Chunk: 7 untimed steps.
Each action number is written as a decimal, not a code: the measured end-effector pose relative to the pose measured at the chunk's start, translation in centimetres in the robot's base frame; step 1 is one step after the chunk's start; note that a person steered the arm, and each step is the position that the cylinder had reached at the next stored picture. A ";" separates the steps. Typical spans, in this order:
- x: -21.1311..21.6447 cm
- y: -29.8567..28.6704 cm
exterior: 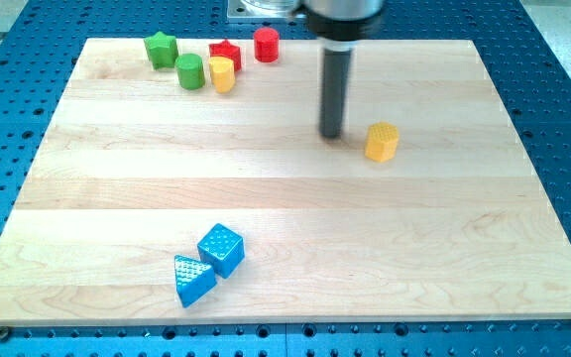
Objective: Push the hexagon to the right center
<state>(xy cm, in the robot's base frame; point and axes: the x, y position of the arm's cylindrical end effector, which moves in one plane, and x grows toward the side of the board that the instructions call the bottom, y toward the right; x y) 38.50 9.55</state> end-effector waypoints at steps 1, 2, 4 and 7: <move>5.6 6.7; 3.6 -0.6; 12.6 4.3; 6.2 9.9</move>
<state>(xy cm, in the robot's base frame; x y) 44.73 19.42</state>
